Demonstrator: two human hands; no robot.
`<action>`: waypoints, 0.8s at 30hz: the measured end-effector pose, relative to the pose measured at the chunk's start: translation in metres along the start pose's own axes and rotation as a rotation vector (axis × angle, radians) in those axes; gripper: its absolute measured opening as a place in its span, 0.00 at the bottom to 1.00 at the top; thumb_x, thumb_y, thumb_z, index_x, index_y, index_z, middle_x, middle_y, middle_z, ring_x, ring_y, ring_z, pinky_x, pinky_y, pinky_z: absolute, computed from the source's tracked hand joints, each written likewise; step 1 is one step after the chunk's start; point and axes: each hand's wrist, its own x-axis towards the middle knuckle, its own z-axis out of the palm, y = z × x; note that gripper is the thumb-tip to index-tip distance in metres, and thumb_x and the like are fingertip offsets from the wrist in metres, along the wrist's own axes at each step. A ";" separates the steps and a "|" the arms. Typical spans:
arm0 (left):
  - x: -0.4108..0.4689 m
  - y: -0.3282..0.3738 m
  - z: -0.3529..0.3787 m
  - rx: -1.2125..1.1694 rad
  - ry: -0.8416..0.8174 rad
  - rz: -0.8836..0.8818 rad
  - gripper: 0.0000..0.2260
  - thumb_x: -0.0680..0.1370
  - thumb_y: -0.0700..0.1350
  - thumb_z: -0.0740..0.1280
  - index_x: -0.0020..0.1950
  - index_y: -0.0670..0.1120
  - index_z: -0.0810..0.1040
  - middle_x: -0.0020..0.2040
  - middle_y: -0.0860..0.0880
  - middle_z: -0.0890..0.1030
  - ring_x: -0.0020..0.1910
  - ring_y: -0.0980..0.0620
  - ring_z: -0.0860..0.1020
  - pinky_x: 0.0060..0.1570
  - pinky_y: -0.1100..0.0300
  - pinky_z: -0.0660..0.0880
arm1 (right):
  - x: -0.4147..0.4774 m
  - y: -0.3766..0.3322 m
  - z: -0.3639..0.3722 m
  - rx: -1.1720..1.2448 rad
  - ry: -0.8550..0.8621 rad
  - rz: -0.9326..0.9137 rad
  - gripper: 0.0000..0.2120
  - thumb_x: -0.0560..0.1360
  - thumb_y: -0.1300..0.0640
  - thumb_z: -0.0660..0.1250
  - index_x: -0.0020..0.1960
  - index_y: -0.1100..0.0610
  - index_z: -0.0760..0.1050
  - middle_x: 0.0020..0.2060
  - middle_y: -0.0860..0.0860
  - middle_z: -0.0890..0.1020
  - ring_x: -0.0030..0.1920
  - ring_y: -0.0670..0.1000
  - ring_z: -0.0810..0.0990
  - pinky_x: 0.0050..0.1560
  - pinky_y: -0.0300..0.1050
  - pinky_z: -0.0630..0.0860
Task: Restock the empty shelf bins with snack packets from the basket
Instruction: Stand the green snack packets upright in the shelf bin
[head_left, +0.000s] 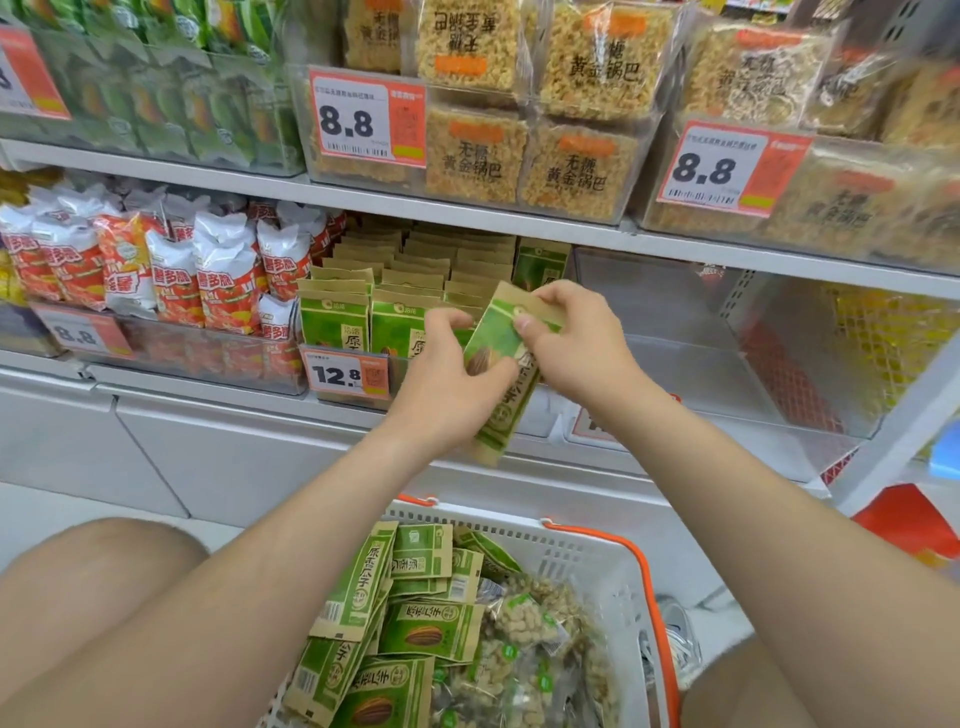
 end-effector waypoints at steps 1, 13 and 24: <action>-0.003 0.002 0.002 0.053 -0.026 0.108 0.32 0.76 0.59 0.74 0.73 0.55 0.60 0.58 0.53 0.79 0.55 0.55 0.80 0.49 0.56 0.78 | 0.002 0.002 -0.002 0.043 0.051 0.037 0.05 0.82 0.53 0.69 0.57 0.50 0.78 0.53 0.48 0.82 0.55 0.53 0.81 0.54 0.46 0.76; 0.010 -0.006 0.010 0.695 -0.066 0.548 0.66 0.67 0.55 0.84 0.85 0.46 0.36 0.77 0.42 0.62 0.70 0.41 0.70 0.68 0.46 0.72 | 0.009 -0.001 -0.047 -0.035 0.127 -0.177 0.10 0.77 0.53 0.73 0.57 0.49 0.76 0.49 0.46 0.83 0.50 0.50 0.82 0.51 0.50 0.79; 0.030 -0.008 0.012 1.016 0.085 0.520 0.30 0.73 0.48 0.71 0.74 0.44 0.68 0.74 0.42 0.69 0.76 0.40 0.66 0.71 0.41 0.65 | 0.012 0.009 -0.034 -0.563 0.167 -0.507 0.12 0.80 0.59 0.68 0.61 0.51 0.72 0.53 0.49 0.80 0.49 0.58 0.77 0.41 0.52 0.72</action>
